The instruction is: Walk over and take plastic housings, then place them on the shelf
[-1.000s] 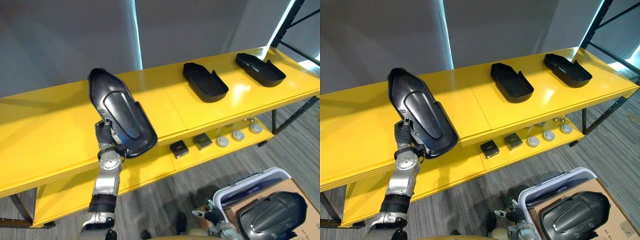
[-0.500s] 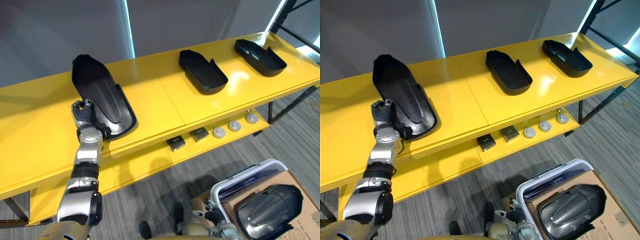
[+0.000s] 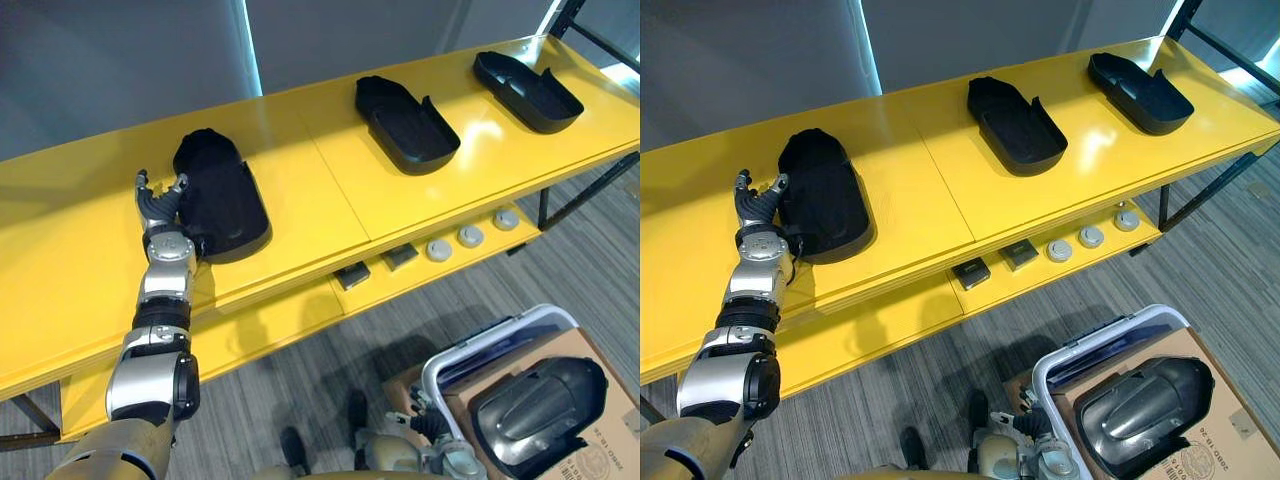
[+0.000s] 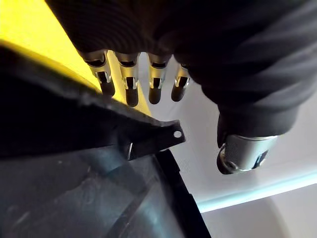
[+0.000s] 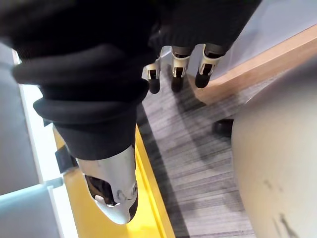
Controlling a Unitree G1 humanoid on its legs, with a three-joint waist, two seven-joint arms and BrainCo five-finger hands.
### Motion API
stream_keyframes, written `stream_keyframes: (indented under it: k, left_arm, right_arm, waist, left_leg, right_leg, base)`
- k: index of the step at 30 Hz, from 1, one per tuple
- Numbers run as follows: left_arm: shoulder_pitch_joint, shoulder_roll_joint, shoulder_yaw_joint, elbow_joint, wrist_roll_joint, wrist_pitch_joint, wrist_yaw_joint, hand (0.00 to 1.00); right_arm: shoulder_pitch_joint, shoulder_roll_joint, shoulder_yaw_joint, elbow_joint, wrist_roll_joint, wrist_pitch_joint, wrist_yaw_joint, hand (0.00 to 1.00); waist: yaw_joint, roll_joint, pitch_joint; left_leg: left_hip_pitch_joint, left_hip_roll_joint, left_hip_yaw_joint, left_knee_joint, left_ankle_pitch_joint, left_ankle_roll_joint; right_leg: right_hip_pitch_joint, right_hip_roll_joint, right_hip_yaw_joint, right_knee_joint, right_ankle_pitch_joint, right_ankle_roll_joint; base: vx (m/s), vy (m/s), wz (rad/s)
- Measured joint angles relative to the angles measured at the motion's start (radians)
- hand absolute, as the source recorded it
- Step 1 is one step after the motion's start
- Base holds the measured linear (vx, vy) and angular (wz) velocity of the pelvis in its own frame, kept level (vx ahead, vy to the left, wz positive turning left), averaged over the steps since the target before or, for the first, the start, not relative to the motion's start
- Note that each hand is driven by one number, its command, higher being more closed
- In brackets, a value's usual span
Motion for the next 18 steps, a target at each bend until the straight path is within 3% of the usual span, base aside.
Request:
stream_keyframes:
  k: [4, 9, 13, 16, 17, 18]
  left_arm:
    - [0.032, -0.038, -0.016, -0.114, -0.035, -0.005, 0.026, 0.0]
    - [0.159, -0.106, -0.058, -0.493, -0.023, -0.045, 0.062, 0.0]
    - [0.312, -0.176, -0.108, -0.727, 0.066, -0.09, 0.064, 0.0]
    - [0.433, -0.231, -0.143, -0.854, 0.122, -0.11, 0.062, 0.0]
    - [0.493, -0.257, -0.163, -0.902, 0.151, -0.123, 0.061, 1.0]
    - [0.602, -0.289, -0.193, -0.974, 0.187, -0.141, 0.059, 1.0]
  right_arm:
    - [-0.001, -0.002, 0.0, 0.001, 0.0, 0.0, -0.001, 0.0]
    - [-0.004, -0.007, -0.003, 0.001, 0.0, -0.001, -0.003, 0.0]
    - [-0.004, -0.007, -0.015, 0.003, 0.001, -0.001, -0.002, 0.0]
    - [-0.003, -0.007, -0.03, 0.014, 0.0, -0.001, -0.002, 0.0]
    - [-0.004, -0.008, -0.034, 0.023, 0.0, -0.001, -0.002, 0.0]
    - [-0.005, -0.007, -0.042, 0.032, 0.0, -0.004, -0.002, 0.0]
  waist:
    - [0.003, 0.003, 0.002]
    - [0.006, 0.013, 0.007]
    - [0.009, 0.021, 0.009]
    - [0.028, 0.025, 0.008]
    - [0.033, 0.027, 0.008]
    - [0.035, 0.034, 0.005]
  left_leg:
    - [0.006, -0.001, -0.004, 0.0, 0.0, 0.0]
    - [0.012, -0.005, -0.013, 0.0, 0.0, 0.0]
    - [0.02, -0.007, -0.032, -0.001, 0.0, 0.0]
    - [0.023, -0.007, -0.038, -0.001, 0.0, 0.0]
    - [0.029, -0.007, -0.041, -0.001, -0.001, 0.0]
    - [0.031, -0.006, -0.048, -0.002, -0.004, -0.004]
  right_leg:
    - [0.008, -0.001, -0.004, 0.0, 0.0, 0.0]
    - [0.017, -0.008, -0.011, 0.0, 0.0, 0.0]
    - [0.032, -0.012, -0.024, 0.0, 0.0, 0.0]
    - [0.038, -0.013, -0.028, 0.0, 0.0, 0.0]
    - [0.044, -0.013, -0.029, 0.0, -0.001, 0.0]
    - [0.05, -0.014, -0.03, 0.0, -0.003, 0.004]
  base:
    - [0.0, 0.005, 0.02]
    - [-0.01, 0.012, 0.04]
    - [-0.01, 0.021, 0.13]
    - [-0.01, 0.012, 0.06]
    - [-0.02, 0.019, 0.11]
    - [-0.02, 0.021, 0.14]
